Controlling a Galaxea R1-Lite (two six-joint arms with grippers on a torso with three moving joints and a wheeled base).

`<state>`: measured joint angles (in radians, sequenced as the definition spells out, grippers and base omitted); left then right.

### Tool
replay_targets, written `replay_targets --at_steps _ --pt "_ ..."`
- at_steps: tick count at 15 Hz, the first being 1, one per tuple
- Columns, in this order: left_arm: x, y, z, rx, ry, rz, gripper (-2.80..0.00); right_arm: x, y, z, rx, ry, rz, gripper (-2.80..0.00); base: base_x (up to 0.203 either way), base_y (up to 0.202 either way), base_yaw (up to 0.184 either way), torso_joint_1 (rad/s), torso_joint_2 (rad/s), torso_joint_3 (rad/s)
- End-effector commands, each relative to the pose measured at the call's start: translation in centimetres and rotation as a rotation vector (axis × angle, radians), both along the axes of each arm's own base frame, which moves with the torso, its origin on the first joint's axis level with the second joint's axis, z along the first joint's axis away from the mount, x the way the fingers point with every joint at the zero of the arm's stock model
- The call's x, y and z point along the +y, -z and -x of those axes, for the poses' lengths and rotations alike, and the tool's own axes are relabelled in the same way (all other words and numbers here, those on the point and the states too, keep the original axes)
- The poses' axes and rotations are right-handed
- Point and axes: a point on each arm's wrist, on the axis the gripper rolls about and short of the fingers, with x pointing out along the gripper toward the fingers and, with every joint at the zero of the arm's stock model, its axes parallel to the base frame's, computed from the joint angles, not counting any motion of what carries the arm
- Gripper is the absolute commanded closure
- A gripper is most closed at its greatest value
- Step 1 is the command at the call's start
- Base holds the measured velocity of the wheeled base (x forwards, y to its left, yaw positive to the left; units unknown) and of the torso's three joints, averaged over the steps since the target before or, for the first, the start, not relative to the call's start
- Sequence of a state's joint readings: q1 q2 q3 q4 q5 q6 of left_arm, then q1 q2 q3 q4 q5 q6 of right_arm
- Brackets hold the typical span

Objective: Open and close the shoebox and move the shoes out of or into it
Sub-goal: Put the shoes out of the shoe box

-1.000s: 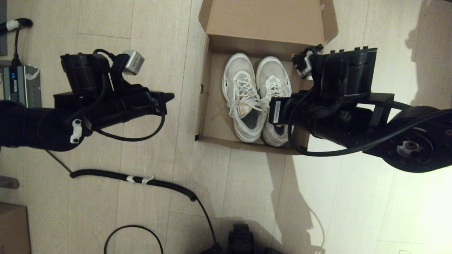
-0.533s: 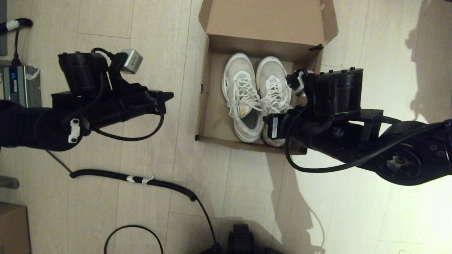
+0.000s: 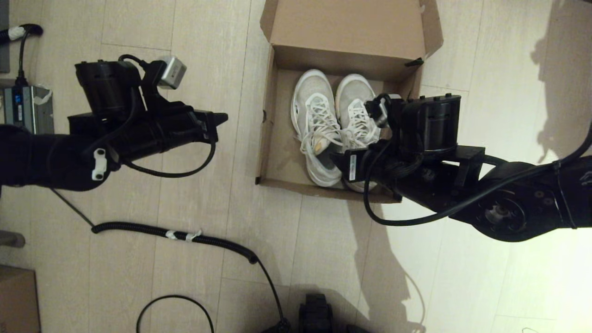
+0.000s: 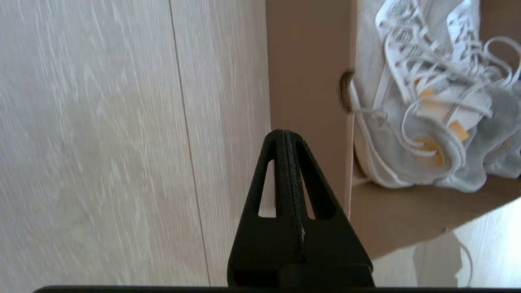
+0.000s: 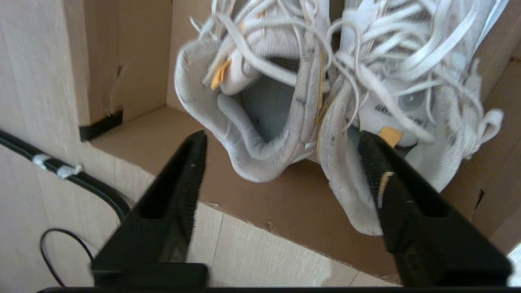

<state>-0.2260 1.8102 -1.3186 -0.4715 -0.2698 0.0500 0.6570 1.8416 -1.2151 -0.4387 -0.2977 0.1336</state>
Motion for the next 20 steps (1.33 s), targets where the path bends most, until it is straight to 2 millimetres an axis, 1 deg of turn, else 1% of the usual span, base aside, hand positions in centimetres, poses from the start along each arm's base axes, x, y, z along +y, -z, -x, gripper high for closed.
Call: replay_targets --at_steps 1,5,8,11,12,15,18,19,20 --pt "-0.2 0.1 -0.4 -0.001 0.004 0.0 0.0 0.3 0.9 -0.3 0.018 0.006 0.014 -2.8 0.0 0.0 0.0 0.0 0.0 0.0" --pt "-0.1 0.3 -0.5 0.004 0.003 -0.002 0.0 1.0 2.2 -1.2 0.034 0.019 0.03 -2.8 0.0 0.0 0.0 0.0 0.0 0.0" --pt "-0.1 0.3 -0.5 0.004 0.003 -0.002 0.0 1.7 3.0 -2.3 -0.013 0.017 0.017 -2.8 0.0 0.0 0.0 0.0 0.0 0.0" --pt "-0.1 0.3 -0.5 0.005 0.003 0.0 0.0 2.2 3.6 -3.3 -0.018 0.02 0.026 -2.8 0.0 0.0 0.0 0.0 0.0 0.0" --pt "-0.1 0.3 -0.5 0.005 0.003 0.0 0.0 2.3 3.7 -3.4 -0.018 0.022 0.028 -2.8 0.0 0.0 0.0 0.0 0.0 0.0" --pt "-0.1 0.4 -0.5 0.006 0.003 0.0 0.0 2.4 4.7 -4.0 -0.004 0.037 0.051 -2.8 0.0 0.0 0.0 0.0 0.0 0.0" --pt "-0.1 0.4 -0.5 0.008 0.003 0.001 0.0 2.1 4.9 -5.0 -0.069 0.057 0.058 -2.8 0.0 0.0 0.0 0.0 0.0 0.0" --pt "-0.1 0.4 -0.5 0.007 0.003 0.001 0.0 2.1 5.1 -5.2 -0.076 0.06 0.065 0.0 0.0 0.0 0.0 0.0 0.0 0.0" --pt "-0.1 0.4 -0.5 0.009 0.004 0.002 0.0 2.1 5.2 -5.3 -0.075 0.061 0.064 0.0 0.0 0.0 0.0 0.0 0.0 0.0"
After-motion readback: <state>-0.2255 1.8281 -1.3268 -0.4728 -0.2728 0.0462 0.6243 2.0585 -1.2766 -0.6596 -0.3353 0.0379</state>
